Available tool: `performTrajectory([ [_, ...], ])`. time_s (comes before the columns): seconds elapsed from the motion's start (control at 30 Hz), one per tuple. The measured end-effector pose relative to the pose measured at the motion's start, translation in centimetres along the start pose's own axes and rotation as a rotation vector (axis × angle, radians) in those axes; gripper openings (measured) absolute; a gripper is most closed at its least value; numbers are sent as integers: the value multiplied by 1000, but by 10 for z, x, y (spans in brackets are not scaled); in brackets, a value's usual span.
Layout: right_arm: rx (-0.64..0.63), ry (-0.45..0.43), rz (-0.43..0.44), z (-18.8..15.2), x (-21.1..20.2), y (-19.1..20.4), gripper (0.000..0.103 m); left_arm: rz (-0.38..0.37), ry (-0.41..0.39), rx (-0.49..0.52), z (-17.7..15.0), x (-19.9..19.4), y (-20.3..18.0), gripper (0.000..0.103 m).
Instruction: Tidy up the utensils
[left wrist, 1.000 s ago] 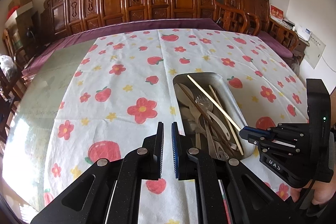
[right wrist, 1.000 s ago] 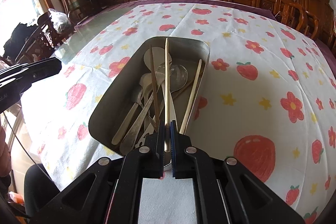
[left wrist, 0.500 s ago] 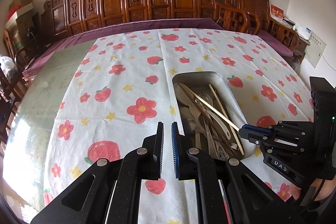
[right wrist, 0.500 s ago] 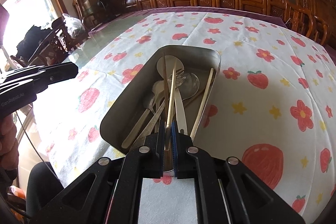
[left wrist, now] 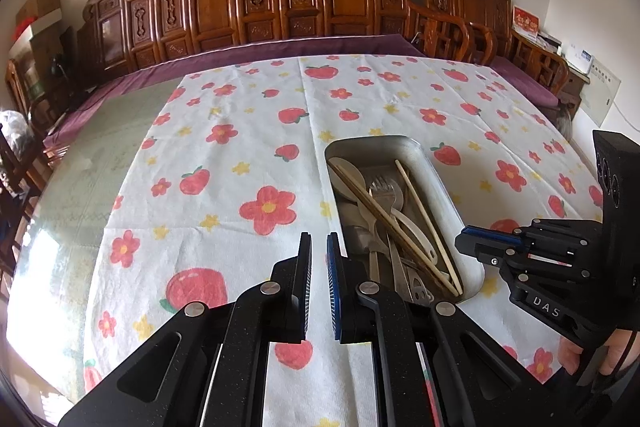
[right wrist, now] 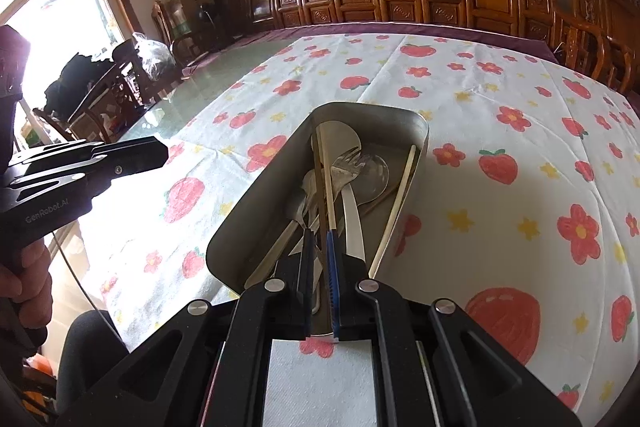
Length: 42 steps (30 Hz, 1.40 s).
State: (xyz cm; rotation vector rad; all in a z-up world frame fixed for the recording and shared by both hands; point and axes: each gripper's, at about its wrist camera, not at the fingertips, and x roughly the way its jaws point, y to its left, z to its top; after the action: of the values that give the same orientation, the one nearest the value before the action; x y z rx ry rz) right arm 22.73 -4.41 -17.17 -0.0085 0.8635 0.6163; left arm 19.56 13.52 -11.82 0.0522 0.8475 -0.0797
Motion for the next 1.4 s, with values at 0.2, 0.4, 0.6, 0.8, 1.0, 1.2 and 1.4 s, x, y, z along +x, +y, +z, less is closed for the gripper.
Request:
performTrajectory([
  [0.2, 5, -54, -43, 2, -32, -7, 9, 3, -30, -4, 3, -11, -6, 33],
  [0.4, 11, -120, -95, -1, -74, -19, 42, 35, -74, -7, 5, -29, -21, 75],
  [0.6, 24, -186, -146, -9, -116, -28, 83, 29, -118, -35, 7, -50, -40, 89],
  [0.8, 41, -243, -196, -22, -157, -35, 100, 27, -154, -11, 3, -71, -70, 95],
  [1.0, 60, -274, -242, -35, -188, -41, 100, 27, -170, -12, -4, -90, -96, 95],
  [1.2, 77, -315, -268, -48, -218, -44, 100, 21, -203, -7, -11, -113, -116, 95],
  [1.4, 74, -380, -286, -52, -251, -37, 100, 16, -246, -15, -15, -140, -126, 95],
])
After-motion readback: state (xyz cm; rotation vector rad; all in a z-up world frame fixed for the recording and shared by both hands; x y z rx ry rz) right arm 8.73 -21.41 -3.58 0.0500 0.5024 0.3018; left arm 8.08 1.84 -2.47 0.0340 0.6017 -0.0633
